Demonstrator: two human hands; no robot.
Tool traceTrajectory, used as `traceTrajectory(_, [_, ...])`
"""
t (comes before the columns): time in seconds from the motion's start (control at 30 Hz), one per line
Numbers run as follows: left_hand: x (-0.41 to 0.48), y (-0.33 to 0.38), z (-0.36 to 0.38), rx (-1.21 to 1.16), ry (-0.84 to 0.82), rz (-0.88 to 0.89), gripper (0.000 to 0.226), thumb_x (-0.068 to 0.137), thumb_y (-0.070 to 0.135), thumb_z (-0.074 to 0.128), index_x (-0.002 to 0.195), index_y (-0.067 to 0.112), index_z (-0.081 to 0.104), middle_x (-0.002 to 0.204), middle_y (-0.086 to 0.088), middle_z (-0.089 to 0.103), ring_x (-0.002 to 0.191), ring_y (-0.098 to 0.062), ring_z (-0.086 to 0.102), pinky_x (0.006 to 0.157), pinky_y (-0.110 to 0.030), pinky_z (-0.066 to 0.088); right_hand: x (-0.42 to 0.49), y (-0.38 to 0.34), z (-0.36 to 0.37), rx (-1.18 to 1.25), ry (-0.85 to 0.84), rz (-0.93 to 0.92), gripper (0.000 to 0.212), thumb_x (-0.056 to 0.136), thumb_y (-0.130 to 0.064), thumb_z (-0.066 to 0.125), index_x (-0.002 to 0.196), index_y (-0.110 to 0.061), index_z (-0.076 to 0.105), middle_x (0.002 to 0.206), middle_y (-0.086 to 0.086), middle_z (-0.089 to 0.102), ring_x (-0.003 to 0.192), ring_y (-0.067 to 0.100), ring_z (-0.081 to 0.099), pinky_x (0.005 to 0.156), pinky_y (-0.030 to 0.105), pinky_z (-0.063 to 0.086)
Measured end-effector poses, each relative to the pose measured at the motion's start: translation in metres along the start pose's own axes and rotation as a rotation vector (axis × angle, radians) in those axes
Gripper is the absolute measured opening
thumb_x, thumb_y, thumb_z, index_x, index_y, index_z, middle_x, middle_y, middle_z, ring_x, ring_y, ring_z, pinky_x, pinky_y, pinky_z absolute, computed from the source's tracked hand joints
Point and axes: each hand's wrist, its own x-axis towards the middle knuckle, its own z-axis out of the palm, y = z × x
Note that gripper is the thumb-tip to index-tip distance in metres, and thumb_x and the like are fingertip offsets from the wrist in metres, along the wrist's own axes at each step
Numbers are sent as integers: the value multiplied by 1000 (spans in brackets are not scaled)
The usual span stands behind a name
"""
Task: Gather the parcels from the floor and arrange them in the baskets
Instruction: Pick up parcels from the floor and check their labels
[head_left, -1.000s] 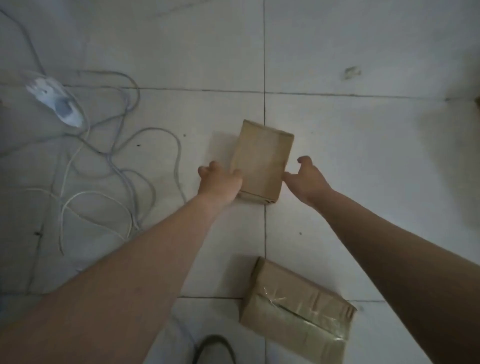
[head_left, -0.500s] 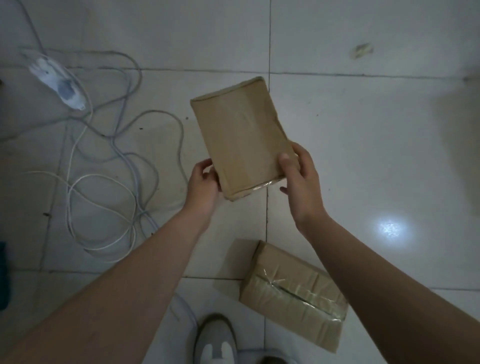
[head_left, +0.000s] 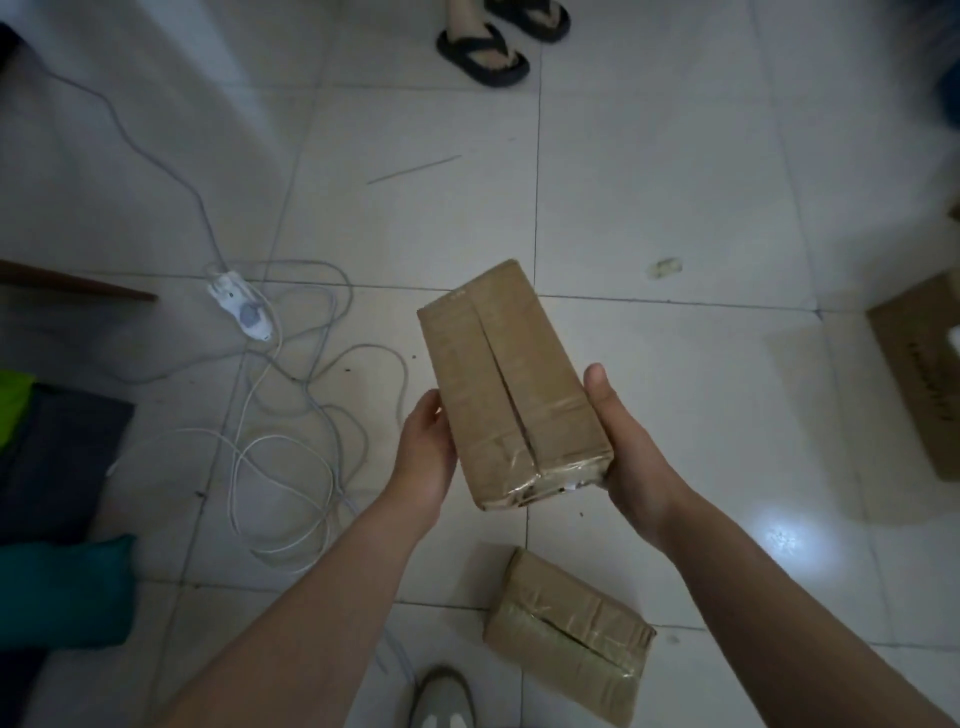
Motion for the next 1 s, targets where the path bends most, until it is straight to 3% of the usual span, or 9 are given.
traceTrajectory(0.17, [-13, 1, -15, 55, -135, -208, 74, 70, 77, 65, 127, 31, 56, 122, 2, 67, 107, -16, 66, 95, -41, 53, -19, -2, -3, 147, -108, 219, 56, 91, -57, 47, 128, -17, 59, 120, 7, 71, 109, 27, 69, 101, 46, 48])
traceTrajectory(0.3, [-16, -13, -34, 25, 84, -134, 27, 95, 43, 56, 110, 21, 62, 105, -1, 69, 92, -16, 66, 76, -34, 55, -10, 12, -6, -106, 366, 100, 43, 97, -36, 58, 138, -29, 44, 121, 7, 59, 101, 25, 63, 86, 45, 53])
traceTrajectory(0.4, [-16, -26, -44, -167, 131, -96, 23, 103, 31, 45, 109, 18, 63, 102, -9, 66, 86, -20, 62, 69, -34, 51, -2, 26, 9, -203, 443, -19, 17, 101, -23, 53, 115, -29, 60, 124, 7, 59, 102, 21, 62, 81, 36, 53])
traceTrajectory(0.47, [-12, -33, -50, -159, 164, -81, 15, 99, 29, 54, 113, 25, 60, 113, -10, 63, 96, -22, 62, 79, -39, 53, 0, 37, 23, -129, 349, 31, 30, 101, -44, 46, 115, -24, 64, 119, 3, 66, 103, 17, 65, 87, 34, 52])
traceTrajectory(0.53, [-8, -38, -57, -90, 189, -105, 41, 90, 45, 63, 127, 32, 51, 128, -3, 58, 112, -19, 60, 97, -44, 51, 2, 49, 32, -33, 246, 119, 57, 92, -66, 46, 128, -23, 59, 121, -2, 67, 109, 18, 65, 97, 40, 51])
traceTrajectory(0.67, [2, -41, -66, -19, 38, -245, 94, 62, 86, 61, 135, 28, 53, 124, 1, 68, 108, -17, 67, 97, -46, 52, 7, 74, 41, -16, 294, 65, 35, 100, -33, 53, 132, -21, 55, 123, 1, 66, 104, 15, 66, 90, 36, 54])
traceTrajectory(0.77, [2, -36, -64, 43, 20, -182, 52, 90, 69, 44, 104, 27, 72, 99, 4, 76, 94, -15, 71, 85, -37, 55, 18, 91, 49, -214, 503, 26, 40, 99, -21, 57, 137, -25, 47, 126, 5, 53, 104, 18, 60, 89, 36, 53])
traceTrajectory(0.87, [9, -40, -64, -3, -8, -102, 24, 103, 25, 46, 105, 16, 68, 81, 0, 72, 76, -15, 67, 68, -25, 55, 26, 97, 56, -157, 545, -10, 26, 97, -8, 54, 120, -19, 59, 109, 7, 65, 98, 22, 64, 77, 29, 53])
traceTrajectory(1.0, [18, -48, -73, 82, 28, -73, 12, 93, 20, 64, 104, 25, 66, 101, 0, 68, 68, -6, 68, 56, -16, 51, 32, 81, 75, 60, 404, 119, 44, 106, -40, 27, 110, -23, 67, 100, 1, 74, 94, 16, 68, 69, 32, 53])
